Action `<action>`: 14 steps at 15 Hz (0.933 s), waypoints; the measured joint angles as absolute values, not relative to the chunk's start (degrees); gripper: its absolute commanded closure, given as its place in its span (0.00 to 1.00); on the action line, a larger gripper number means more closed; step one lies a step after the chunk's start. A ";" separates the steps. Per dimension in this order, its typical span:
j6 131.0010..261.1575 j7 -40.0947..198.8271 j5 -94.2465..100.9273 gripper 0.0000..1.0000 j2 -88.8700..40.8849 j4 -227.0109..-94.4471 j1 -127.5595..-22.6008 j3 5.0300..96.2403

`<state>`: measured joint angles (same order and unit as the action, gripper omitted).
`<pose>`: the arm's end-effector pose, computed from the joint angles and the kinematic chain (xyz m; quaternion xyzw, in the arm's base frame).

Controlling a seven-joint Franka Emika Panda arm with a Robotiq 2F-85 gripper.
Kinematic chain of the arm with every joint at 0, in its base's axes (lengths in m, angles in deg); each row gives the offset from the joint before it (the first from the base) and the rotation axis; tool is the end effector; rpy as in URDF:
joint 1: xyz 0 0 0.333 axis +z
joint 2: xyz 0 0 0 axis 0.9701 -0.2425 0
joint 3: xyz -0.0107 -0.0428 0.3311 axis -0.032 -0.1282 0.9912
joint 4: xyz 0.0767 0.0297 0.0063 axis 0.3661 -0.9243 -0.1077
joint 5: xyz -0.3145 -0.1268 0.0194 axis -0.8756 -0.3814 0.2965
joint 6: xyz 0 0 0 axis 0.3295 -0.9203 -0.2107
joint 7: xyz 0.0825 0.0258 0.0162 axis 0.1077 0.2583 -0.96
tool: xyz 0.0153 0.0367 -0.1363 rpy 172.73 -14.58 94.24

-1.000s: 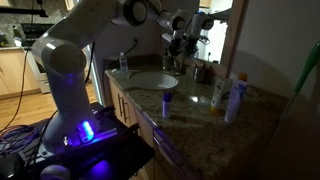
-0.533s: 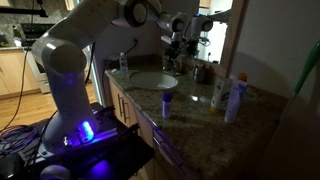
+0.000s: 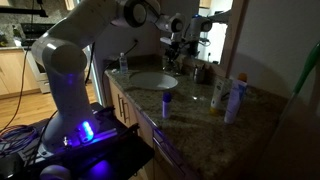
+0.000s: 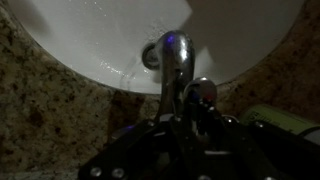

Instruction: Pick up the tooth brush wet it and put it back in the holder then close the tap

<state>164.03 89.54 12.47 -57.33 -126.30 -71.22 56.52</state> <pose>0.7166 0.0886 0.3155 -0.9928 0.0898 0.0567 0.0556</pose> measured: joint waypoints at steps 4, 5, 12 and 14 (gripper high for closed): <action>166.09 89.88 7.82 0.94 -55.80 -129.05 -69.46 55.76; 167.03 90.10 6.74 0.94 -55.28 -130.06 -68.80 55.37; 175.68 92.52 4.30 0.94 -50.54 -139.23 -67.20 54.21; 178.29 93.09 4.97 0.94 -49.23 -141.85 -67.40 54.21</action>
<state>178.29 93.09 4.97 -49.23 -141.85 -67.40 54.21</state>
